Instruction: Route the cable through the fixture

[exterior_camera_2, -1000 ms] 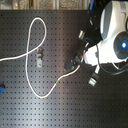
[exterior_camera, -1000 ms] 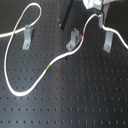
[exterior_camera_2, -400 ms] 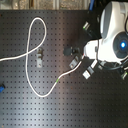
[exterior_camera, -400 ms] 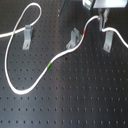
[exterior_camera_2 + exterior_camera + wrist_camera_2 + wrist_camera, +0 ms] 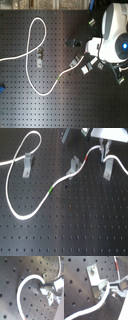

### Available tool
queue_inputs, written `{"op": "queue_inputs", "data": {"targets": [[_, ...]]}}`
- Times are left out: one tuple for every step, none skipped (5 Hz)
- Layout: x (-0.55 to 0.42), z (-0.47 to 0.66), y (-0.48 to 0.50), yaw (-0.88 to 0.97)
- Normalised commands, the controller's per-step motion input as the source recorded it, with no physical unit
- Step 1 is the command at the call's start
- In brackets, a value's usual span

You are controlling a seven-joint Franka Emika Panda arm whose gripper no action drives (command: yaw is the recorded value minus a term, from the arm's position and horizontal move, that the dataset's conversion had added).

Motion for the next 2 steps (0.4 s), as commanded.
{"op": "queue_inputs", "data": {"targets": [[-0.032, 0.08, -0.234, 0.48], [0.065, 0.29, -0.292, 0.61]]}}
